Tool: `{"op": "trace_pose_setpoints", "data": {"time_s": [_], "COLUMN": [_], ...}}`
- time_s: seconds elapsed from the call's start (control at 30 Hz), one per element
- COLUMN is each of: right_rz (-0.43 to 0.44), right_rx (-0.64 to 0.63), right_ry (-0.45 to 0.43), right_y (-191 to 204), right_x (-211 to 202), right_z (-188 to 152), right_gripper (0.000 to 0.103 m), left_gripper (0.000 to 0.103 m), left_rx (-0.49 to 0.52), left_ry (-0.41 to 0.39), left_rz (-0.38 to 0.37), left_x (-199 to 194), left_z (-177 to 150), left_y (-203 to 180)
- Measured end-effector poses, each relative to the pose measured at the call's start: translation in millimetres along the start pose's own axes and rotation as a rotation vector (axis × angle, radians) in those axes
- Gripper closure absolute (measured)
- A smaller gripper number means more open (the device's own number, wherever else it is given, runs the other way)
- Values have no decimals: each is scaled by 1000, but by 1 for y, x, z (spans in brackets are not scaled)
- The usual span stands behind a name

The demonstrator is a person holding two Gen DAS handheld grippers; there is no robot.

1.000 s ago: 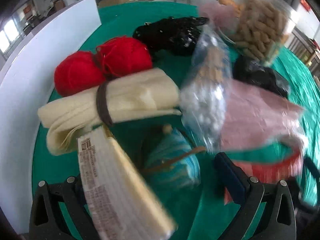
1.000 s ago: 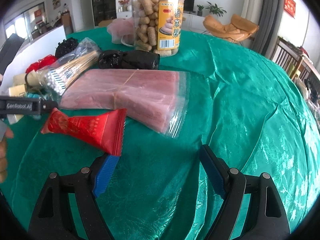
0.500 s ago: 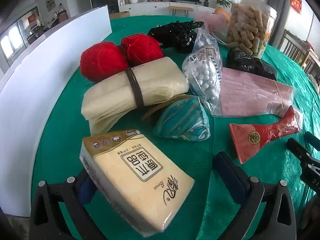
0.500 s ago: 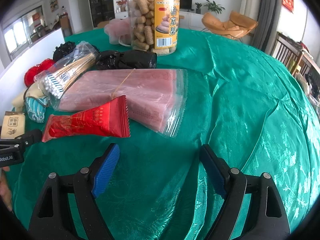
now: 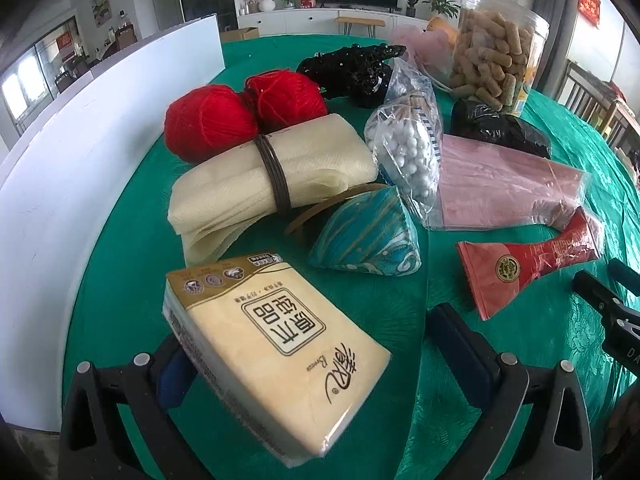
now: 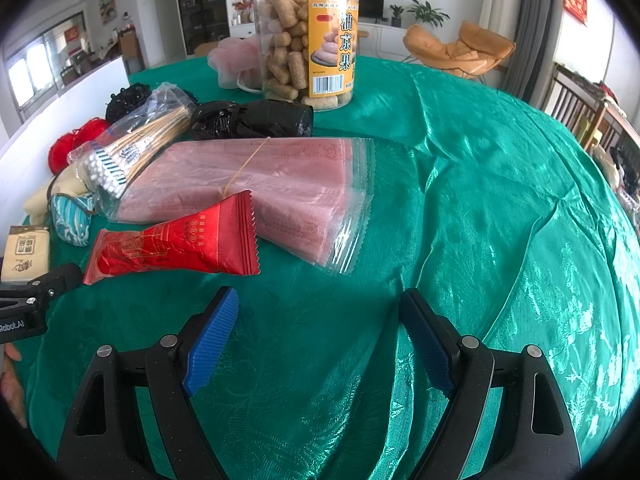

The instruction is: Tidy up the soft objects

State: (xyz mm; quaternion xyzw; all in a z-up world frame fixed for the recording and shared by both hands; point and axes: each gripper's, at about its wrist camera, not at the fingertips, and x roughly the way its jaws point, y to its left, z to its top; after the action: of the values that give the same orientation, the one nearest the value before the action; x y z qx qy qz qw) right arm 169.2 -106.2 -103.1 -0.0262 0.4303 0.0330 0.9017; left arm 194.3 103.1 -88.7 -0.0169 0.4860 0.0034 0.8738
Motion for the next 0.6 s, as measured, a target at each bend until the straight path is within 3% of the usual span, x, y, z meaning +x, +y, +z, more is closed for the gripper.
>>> {"op": "trace_pose_setpoints", "data": {"time_s": [0.47,0.53,0.6], "right_rz": [0,-1,-1], "right_rx": [0,0,0], "right_ry": [0,0,0], "right_y": [0,0,0], "right_x": [0,0,0], "right_z": [-1,0,0], "right_gripper": [18,18,18], "left_gripper": [0,0,0], "left_rx": [-1,-1,-1], "left_ry": [-6,-7,-8], "left_rz": [2,2,2], "left_x": [-1,5,-3], "left_z": [-1,10,-3], "left_y": [-1,8,-3]}}
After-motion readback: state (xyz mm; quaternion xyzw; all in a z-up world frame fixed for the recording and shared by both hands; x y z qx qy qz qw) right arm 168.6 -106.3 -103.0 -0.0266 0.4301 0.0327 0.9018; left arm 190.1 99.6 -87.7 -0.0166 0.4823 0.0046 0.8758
